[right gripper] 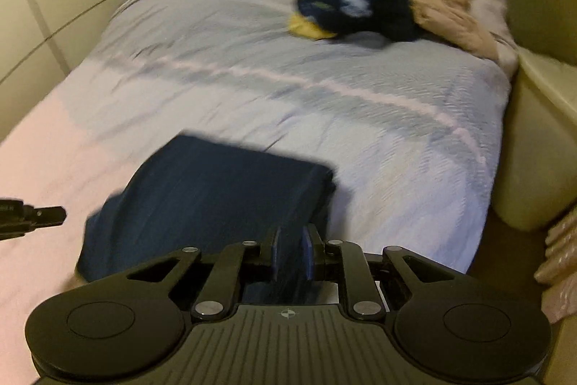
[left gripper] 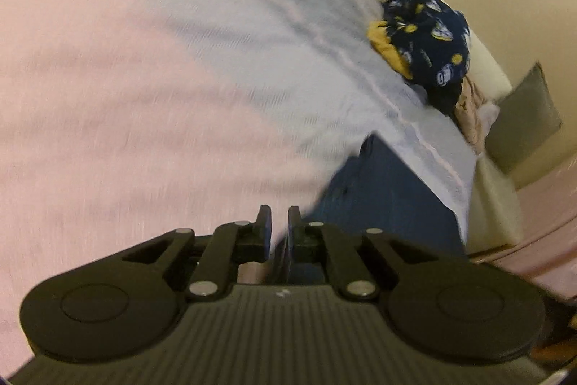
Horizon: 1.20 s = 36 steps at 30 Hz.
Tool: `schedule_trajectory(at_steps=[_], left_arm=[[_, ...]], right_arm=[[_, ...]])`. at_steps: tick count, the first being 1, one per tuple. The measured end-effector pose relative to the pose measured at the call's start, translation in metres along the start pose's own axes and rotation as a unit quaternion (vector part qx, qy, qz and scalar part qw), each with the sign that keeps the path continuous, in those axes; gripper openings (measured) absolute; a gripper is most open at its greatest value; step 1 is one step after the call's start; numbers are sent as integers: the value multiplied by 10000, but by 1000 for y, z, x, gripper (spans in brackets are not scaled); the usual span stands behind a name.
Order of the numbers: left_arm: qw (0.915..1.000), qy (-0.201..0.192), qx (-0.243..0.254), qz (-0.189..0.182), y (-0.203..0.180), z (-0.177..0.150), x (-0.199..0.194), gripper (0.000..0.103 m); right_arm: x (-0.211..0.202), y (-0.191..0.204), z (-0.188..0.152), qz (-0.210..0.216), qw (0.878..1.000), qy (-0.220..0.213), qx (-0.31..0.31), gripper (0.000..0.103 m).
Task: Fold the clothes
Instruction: 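Lift the dark blue jeans with both grippers and fold them over once more, then lower the folded jeans onto the bed and straighten them with both grippers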
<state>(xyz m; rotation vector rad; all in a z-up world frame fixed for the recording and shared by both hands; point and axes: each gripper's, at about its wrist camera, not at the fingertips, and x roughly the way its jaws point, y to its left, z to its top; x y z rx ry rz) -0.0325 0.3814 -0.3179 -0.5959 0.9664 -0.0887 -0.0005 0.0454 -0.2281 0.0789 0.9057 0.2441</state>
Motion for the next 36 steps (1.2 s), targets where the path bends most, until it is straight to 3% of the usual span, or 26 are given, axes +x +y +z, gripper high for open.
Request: schedule_trajectory(at_steps=[4,9,10,11,12,16,18,20,21,24,26,28,31,33,36], left_arm=[[9946,178,-958,-369,27,-24,8,25],[9823,264,-1648,-851,45,-35,35,29],[9822,185,-1631,-914,46,-34,36,27],[9820,106,-1613,-976,46,-34,38,10],[9819,22,-1588,-1030,46,-33,38,8],[9801,-207,-1747,-922,53,-48,36,8],[9657,-172,-2437,-874,70,-59,45,9],[9599,-139,-2682,-804,69,-57,48,9],[9606,-115,-2676,-737,66,-54,49,9],[9906,-151,-1306,-377,27,-25,31,9],[9982,-360,-429,-212,3,-10,16,9],[9982,-507,170,-265,-17,4,8,9],[9963,-348,525,-585,-40,20,24,10],[9960,-84,370,-813,-48,33,47,17],[9953,87,138,-954,-51,47,75,24]], right_arm=[[7,12,-24,-118,9997,165,-167,17],[13,13,-31,-133,9998,57,-137,17],[15,13,-31,-131,9998,42,-146,17],[21,14,-34,-200,9994,154,-225,17],[27,15,-36,-269,9988,266,-303,17],[52,15,-46,-419,9964,649,-344,17],[64,15,-50,-422,9954,804,-307,17],[69,14,-51,-450,9947,889,-268,17],[67,12,-49,-436,9947,899,-226,17],[54,1,-40,-305,9954,911,0,17],[40,-7,-31,-190,9963,798,258,17],[27,-13,-20,-114,9971,559,509,17],[25,-15,2,-188,9979,57,614,17],[33,-24,17,-99,9951,-60,980,17],[52,-59,25,247,9757,-4,2178,17]])
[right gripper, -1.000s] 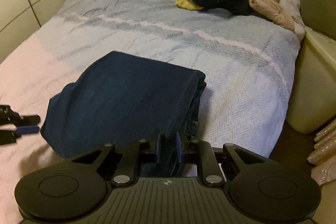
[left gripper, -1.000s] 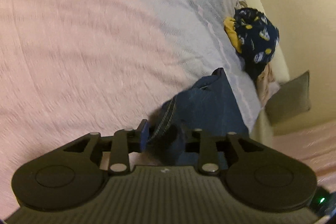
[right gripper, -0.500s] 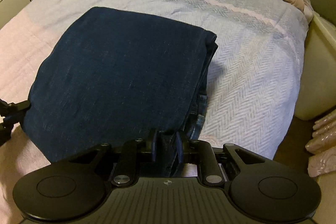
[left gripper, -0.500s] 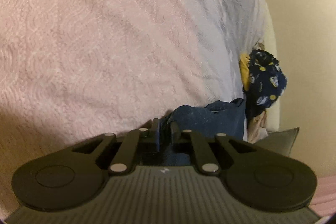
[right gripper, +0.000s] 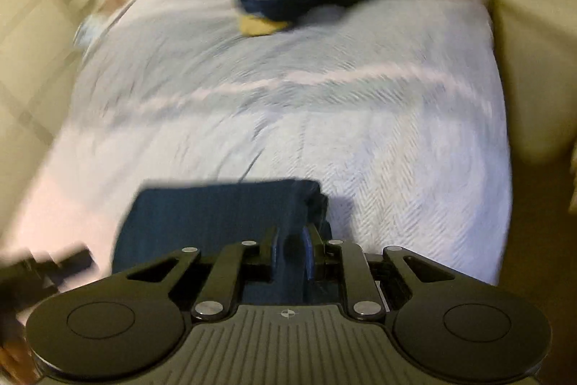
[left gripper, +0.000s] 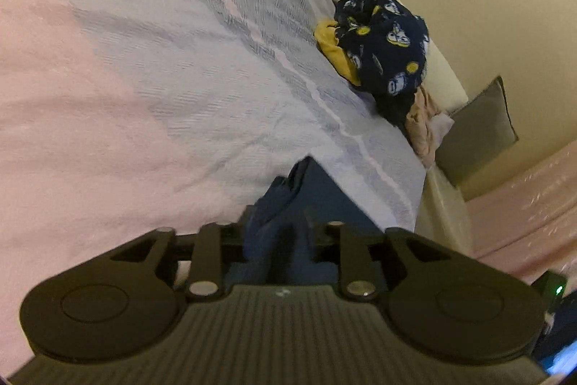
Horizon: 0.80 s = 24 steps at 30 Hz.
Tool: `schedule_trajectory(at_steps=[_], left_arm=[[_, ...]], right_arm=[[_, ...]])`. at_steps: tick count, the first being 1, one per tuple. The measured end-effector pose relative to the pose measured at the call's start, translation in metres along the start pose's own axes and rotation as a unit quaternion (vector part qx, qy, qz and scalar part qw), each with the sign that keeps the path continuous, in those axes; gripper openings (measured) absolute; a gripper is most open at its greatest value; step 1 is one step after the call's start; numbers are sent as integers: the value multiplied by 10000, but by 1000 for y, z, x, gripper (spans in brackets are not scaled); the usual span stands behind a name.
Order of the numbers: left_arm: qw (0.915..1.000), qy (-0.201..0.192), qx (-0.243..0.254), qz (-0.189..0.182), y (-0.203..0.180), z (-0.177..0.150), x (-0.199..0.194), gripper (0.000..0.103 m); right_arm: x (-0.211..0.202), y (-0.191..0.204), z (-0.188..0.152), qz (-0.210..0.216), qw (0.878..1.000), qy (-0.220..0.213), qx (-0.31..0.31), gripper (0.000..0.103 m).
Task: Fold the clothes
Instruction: 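Lower the folded jeans onto the bed and straighten them with both grippers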
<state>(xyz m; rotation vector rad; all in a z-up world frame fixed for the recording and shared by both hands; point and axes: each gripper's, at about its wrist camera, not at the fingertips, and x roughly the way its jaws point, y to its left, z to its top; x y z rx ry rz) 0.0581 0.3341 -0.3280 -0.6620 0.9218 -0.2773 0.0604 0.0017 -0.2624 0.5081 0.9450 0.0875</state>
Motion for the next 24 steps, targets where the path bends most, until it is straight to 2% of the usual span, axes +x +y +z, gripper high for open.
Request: schedule_trajectory(at_steps=[3,5,6,7,9,12,13,14,15,18,19,21,22,23,24], left_arm=[[9998,189,2,-63,-6,14,32,28],[9992,356,84,-147,-9,17,49,25],[9987,451,149,-179,-10,16,56,20],[9981,539,254,-162,-11,15,63,11],[9963,604,603,-103,-20,11,74,10],[9941,698,817,-133,-18,8,85,10],[9934,750,861,-107,-17,8,90,10],[9926,801,906,-80,-15,8,95,10],[9918,852,950,-54,-14,9,100,10],[9901,917,1062,-59,-16,13,97,11],[9901,916,1058,-81,-17,14,94,12],[9912,905,957,-124,-16,15,90,12],[9920,891,887,-146,-15,16,89,12],[9924,886,842,-154,-14,16,88,12],[9927,879,808,-158,-14,16,88,12]], right_arm=[[17,-18,14,104,9988,24,479,20],[27,-26,20,262,9971,67,705,20],[29,-28,20,348,9967,59,724,19],[30,-29,20,421,9964,45,730,0],[24,-24,19,268,9985,-76,478,0],[17,-24,11,-300,9990,-217,269,0],[17,-26,8,-495,9982,-223,253,0],[26,-31,5,-587,9978,-36,322,0],[34,-37,3,-667,9969,135,396,0],[36,-44,7,-537,9953,145,793,0],[29,-42,12,-432,9959,-48,799,3],[16,-38,22,-136,9958,-357,833,19],[13,-37,28,81,9951,-400,902,38],[12,-35,33,251,9944,-365,955,46],[16,-34,37,364,9942,-276,978,46]])
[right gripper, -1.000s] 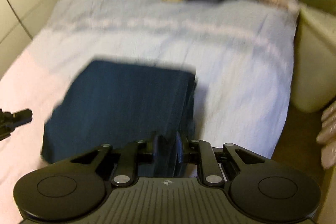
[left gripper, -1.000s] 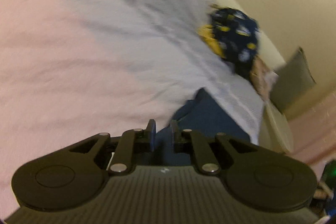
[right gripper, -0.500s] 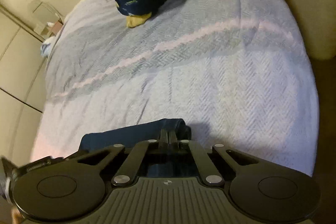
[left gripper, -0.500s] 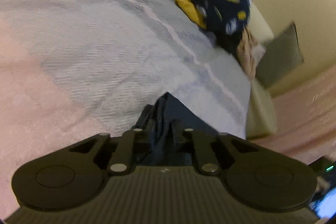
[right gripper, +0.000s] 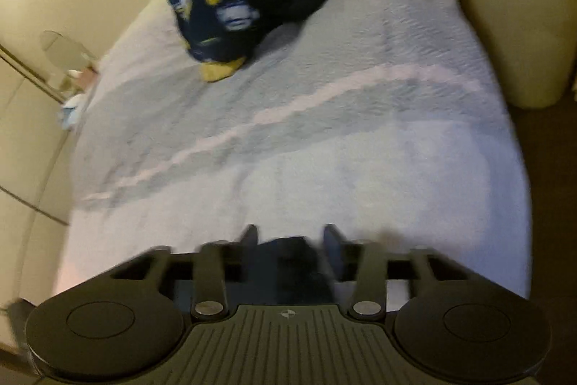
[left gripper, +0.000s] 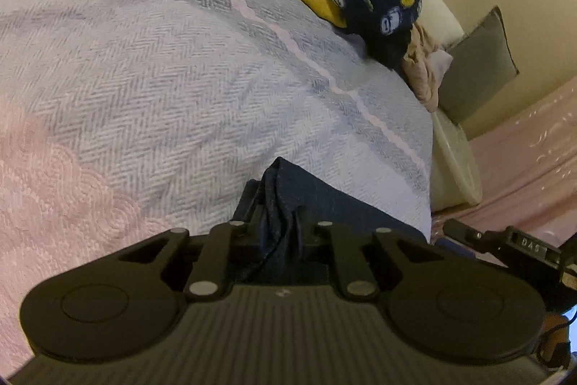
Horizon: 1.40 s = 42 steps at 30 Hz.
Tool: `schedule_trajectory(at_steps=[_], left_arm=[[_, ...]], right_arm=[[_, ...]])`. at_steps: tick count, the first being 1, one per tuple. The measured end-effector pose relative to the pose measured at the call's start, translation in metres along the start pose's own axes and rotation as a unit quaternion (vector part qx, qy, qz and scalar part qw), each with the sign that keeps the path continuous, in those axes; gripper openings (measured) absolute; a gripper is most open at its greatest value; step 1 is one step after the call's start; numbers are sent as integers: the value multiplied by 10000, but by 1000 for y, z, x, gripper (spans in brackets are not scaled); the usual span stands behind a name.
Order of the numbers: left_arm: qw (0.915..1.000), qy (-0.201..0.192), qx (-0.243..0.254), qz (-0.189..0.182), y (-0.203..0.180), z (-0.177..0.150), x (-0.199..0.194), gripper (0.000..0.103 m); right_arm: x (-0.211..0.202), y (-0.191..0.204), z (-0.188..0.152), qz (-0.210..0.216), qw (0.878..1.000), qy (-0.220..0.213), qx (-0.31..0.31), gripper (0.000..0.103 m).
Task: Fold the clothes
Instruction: 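Lower the folded jeans onto the bed and straighten them with both grippers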
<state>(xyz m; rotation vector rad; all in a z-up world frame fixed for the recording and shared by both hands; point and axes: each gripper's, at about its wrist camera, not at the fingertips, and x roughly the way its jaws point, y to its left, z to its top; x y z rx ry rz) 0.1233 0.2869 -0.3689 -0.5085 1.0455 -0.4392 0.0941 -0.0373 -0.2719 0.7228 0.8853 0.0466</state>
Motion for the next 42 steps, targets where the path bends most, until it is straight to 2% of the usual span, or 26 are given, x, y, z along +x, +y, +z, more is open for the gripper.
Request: schedule_trajectory(at_steps=[3,4,5,6,8,9,11,13,14,17,19,23,25,27,28,32,35,36,37,40,42], left_arm=[[10000,-42,-37,0,0,-2,-2,12],[10000,-51,-74,-15,1,-2,-2,12],[9999,-56,-131,-35,3,-2,-2,12],[9998,-55,-198,-53,5,-2,-2,13],[9996,-62,-252,-76,7,-2,-3,12],[9997,-71,-208,-101,6,-2,-3,11],[9997,-109,-42,-217,-1,-2,-4,11],[9990,-174,151,-371,-9,-3,-2,11],[9988,-179,275,-355,-13,-5,3,12],[9978,-137,645,101,-22,-13,21,13],[9980,-246,560,182,-20,-13,17,13],[9961,-550,606,321,-24,-12,-6,11],[9958,-621,556,387,-26,-10,-14,11],[9958,-530,510,537,-30,-4,-14,13],[9956,-518,520,588,-33,-2,-15,10],[9910,-752,1047,358,-65,5,-26,10],[9860,-611,1506,371,-80,7,-13,9],[9843,-529,1603,514,-79,6,-4,8],[9841,-434,1609,623,-73,5,7,4],[9859,-274,1464,767,-42,-3,34,3],[9891,-323,1269,667,-24,-6,42,3]], right_arm=[[18,1,1,115,9994,321,-1,45],[24,-2,-2,-2,9990,451,56,38],[30,-5,-5,-102,9982,574,122,35],[33,-10,-8,-20,9977,614,279,34],[30,-16,-11,201,9975,576,370,10],[26,-16,-11,322,9977,506,309,9],[12,-6,-11,261,9991,333,-87,5],[-2,0,-14,-6,9993,145,-332,4],[5,-3,-19,-184,9991,191,-328,4],[25,-13,-32,-702,9965,330,-320,5],[36,-10,-28,-707,9956,465,-410,8],[19,-8,-15,-248,9974,460,-490,10],[20,-5,-18,-256,9968,472,-599,10],[25,-4,-19,-311,9959,506,-683,11],[29,-4,-20,-356,9955,521,-714,11],[7,3,-16,-461,9956,92,-814,12],[-7,13,-17,-591,9919,-308,-1083,12],[-8,19,-20,-665,9885,-452,-1285,12],[6,20,-24,-739,9861,-240,-1469,12],[46,25,-36,-955,9742,377,-2009,12],[59,24,-42,-989,9699,316,-2203,12]])
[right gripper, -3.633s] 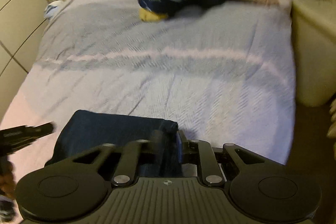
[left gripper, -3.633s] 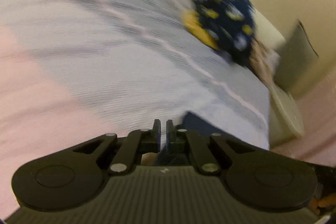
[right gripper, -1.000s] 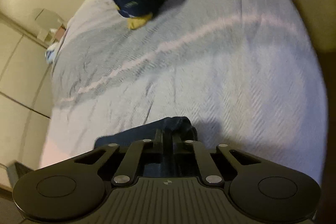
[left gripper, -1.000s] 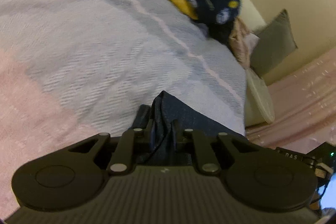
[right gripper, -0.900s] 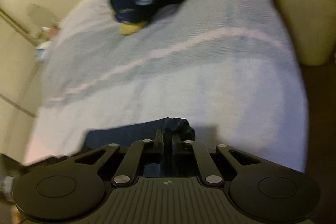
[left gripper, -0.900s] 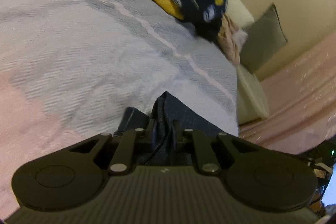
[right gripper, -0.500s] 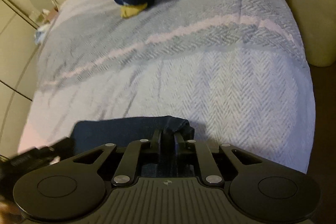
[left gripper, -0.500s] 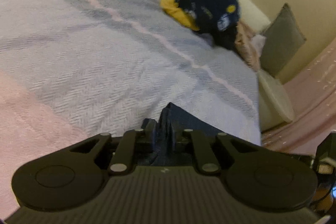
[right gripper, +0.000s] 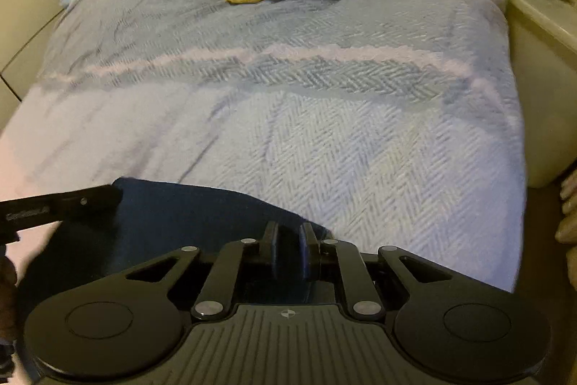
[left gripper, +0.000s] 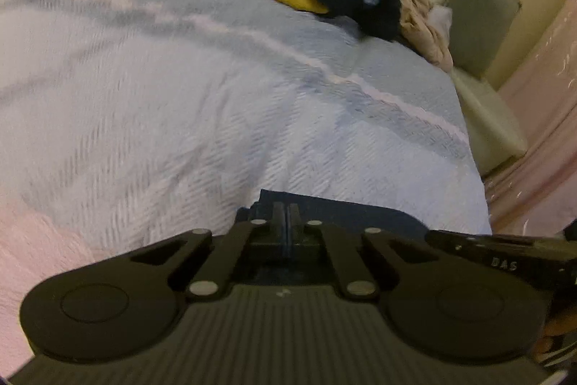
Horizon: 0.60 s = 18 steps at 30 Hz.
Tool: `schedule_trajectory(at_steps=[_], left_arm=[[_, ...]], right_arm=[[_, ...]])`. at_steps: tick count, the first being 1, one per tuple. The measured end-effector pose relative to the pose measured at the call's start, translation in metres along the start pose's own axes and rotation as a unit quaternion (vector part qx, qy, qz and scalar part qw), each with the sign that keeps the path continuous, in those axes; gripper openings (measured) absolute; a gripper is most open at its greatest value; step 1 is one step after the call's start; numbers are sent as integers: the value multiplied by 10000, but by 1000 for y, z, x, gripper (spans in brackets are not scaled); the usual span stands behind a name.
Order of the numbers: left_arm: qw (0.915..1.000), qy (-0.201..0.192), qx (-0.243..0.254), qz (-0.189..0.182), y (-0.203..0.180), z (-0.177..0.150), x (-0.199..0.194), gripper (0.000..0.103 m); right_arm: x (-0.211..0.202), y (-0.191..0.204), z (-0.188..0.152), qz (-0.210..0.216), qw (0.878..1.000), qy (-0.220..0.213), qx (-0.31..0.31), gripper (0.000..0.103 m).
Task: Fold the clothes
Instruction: 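Lower the folded jeans onto the bed and straighten them with both grippers, then open both grippers and move them back from the folded jeans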
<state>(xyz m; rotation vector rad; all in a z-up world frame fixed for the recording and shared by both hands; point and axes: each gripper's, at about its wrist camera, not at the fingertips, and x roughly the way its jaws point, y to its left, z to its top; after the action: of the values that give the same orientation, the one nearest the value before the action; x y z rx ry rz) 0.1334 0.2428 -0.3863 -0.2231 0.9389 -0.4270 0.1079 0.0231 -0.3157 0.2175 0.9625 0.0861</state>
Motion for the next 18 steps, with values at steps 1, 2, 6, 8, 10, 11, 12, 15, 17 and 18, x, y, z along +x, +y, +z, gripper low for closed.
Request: schedule_trajectory(at_steps=[1,2,6,8,10,11,12,15,17,18], left_arm=[[10000,-15,-66,-32,6,-3,4,3],[10000,-5,-19,-21,5,-2,4,3],[9994,-56,323,147,-10,6,-20,2],[9992,-226,303,156,-16,7,-47,2],[9989,-388,151,201,-16,0,-80,2],[9988,-410,55,278,-15,-8,-96,2],[9985,-398,-18,363,-14,-16,-108,2],[9971,-168,-107,734,-10,-45,-122,2],[9948,180,-336,940,1,-62,-108,2],[9940,276,-429,968,6,-67,-99,3]], right_arm=[[6,2,-3,-28,9999,-35,-95,12],[12,3,-5,-55,9998,-65,-188,12],[-5,-6,8,53,9998,-10,177,12],[-28,-8,13,53,9993,-168,326,12],[-62,-2,9,146,9989,-444,85,12],[-74,3,2,171,9990,-416,-31,12],[-86,8,-5,194,9990,-387,-143,12],[-103,23,-36,199,9987,-183,-427,12],[-85,33,-56,129,9977,195,-641,12],[-70,34,-63,32,9968,434,-671,12]])
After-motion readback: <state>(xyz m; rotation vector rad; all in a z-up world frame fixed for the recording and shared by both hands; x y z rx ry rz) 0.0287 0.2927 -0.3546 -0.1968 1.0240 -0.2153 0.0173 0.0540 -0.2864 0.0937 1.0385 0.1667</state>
